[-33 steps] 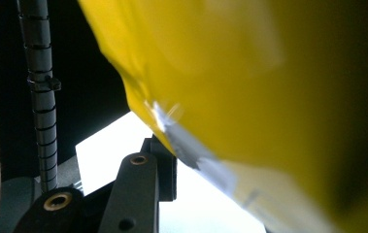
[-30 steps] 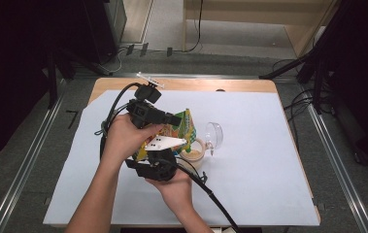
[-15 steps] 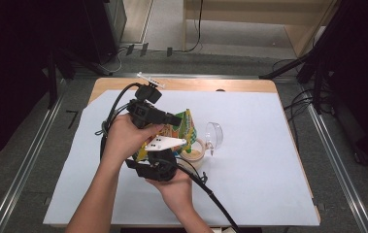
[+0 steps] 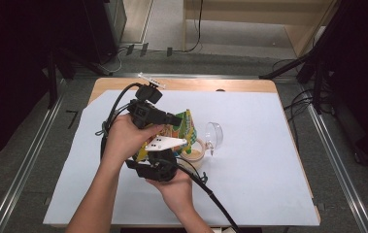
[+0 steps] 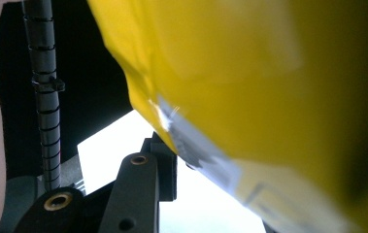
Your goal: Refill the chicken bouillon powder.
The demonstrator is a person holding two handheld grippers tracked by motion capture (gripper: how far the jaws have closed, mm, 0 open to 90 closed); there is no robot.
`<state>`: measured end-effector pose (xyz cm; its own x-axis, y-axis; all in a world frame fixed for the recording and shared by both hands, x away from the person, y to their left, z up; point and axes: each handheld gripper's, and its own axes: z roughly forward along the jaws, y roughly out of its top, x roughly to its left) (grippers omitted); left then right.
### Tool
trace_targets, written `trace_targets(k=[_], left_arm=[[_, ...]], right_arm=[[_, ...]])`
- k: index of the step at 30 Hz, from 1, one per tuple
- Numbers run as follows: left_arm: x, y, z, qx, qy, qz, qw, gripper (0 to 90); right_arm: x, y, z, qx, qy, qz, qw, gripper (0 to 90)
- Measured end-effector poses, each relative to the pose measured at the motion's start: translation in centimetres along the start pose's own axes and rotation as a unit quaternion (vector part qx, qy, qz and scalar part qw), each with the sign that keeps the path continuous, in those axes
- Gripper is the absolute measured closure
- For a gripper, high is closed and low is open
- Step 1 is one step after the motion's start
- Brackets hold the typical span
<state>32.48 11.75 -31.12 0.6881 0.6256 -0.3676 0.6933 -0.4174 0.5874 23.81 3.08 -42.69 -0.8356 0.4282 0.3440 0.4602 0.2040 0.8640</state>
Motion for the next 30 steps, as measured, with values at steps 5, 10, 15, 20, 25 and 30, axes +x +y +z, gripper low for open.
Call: trace_targets(k=[5, 10, 15, 20, 25, 30], left_arm=[[-0.05, 0.03, 0.06, 0.000, 0.003, 0.002, 1.0000, 81.3], [-0.13, 0.03, 0.07, 0.000, 0.005, 0.003, 1.0000, 81.3], [-0.20, 0.02, 0.00, -0.003, 0.007, 0.002, 1.0000, 81.4], [-0.08, 0.05, 0.07, -0.002, 0.006, 0.002, 1.0000, 81.4], [0.05, 0.09, 0.12, -0.001, 0.007, 0.000, 1.0000, 81.2], [-0.02, 0.14, 0.10, 0.001, 0.009, 0.003, 1.0000, 81.2]], right_arm=[[0.02, 0.03, -0.08, 0.001, 0.000, 0.000, 1.0000, 69.7], [-0.05, 0.03, -0.12, 0.002, 0.001, -0.001, 1.0000, 69.8], [-0.25, 0.05, -0.01, -0.001, 0.006, 0.006, 1.0000, 69.9], [-0.23, 0.12, -0.11, 0.004, 0.007, 0.006, 0.9999, 70.1], [-0.01, 0.26, -0.28, 0.009, 0.007, 0.003, 0.9999, 70.1], [0.09, 0.28, -0.30, 0.006, 0.008, 0.009, 0.9999, 69.9]])
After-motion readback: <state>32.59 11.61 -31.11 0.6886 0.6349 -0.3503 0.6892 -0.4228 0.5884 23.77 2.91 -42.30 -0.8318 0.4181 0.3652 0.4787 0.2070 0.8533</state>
